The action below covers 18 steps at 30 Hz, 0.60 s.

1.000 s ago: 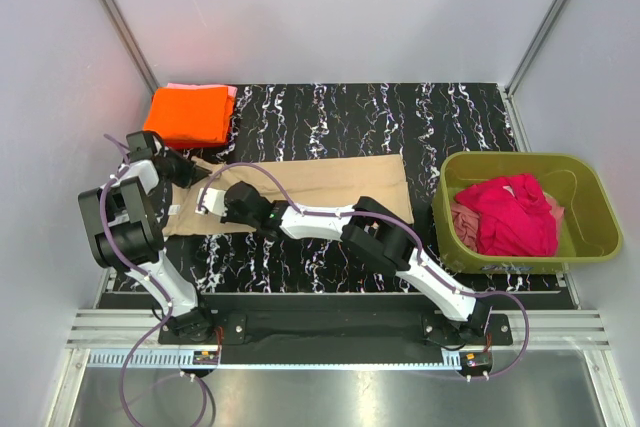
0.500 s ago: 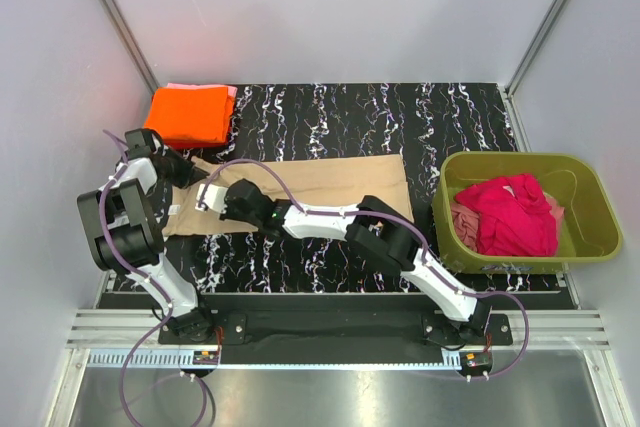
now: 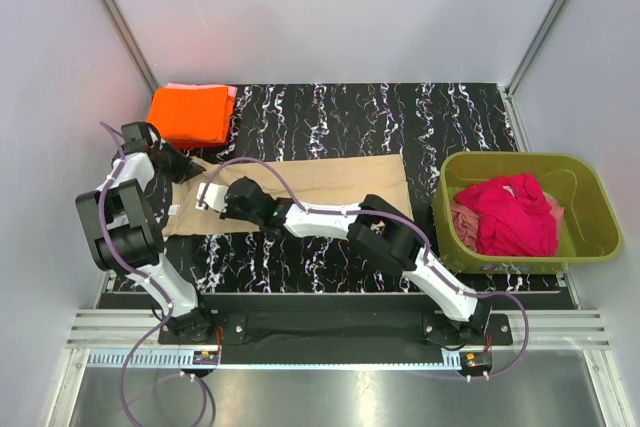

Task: Fold and stack the t-shirts
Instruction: Fold the tshirt

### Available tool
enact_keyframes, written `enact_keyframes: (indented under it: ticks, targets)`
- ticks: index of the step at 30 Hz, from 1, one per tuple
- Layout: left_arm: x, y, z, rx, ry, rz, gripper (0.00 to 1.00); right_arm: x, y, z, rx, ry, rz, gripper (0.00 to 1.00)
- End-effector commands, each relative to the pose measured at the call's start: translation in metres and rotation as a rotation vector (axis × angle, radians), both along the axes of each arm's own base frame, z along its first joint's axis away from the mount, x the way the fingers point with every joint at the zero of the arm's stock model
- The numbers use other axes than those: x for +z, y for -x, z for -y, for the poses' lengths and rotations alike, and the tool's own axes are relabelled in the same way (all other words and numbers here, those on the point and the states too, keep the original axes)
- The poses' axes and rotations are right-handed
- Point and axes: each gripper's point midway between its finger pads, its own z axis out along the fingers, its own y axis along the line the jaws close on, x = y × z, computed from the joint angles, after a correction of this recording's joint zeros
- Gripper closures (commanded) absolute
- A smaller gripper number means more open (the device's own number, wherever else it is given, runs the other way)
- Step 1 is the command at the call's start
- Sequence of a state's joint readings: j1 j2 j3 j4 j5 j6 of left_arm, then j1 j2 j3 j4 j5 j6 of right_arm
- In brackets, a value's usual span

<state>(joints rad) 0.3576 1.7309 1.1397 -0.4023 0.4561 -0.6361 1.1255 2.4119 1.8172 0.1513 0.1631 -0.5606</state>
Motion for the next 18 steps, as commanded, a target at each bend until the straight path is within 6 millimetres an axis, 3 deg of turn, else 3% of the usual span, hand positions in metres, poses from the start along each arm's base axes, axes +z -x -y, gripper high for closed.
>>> enact_keyframes:
  ticks: [1, 18]
  targets:
    - [0.012, -0.012, -0.003, -0.019, -0.018, 0.040, 1.00, 0.028, -0.008, -0.013, 0.026, -0.052, 0.054, 0.75]
    - [0.016, -0.015, -0.002, -0.015, -0.007, 0.049, 1.00, -0.001, -0.009, -0.016, 0.029, -0.009, 0.029, 0.67]
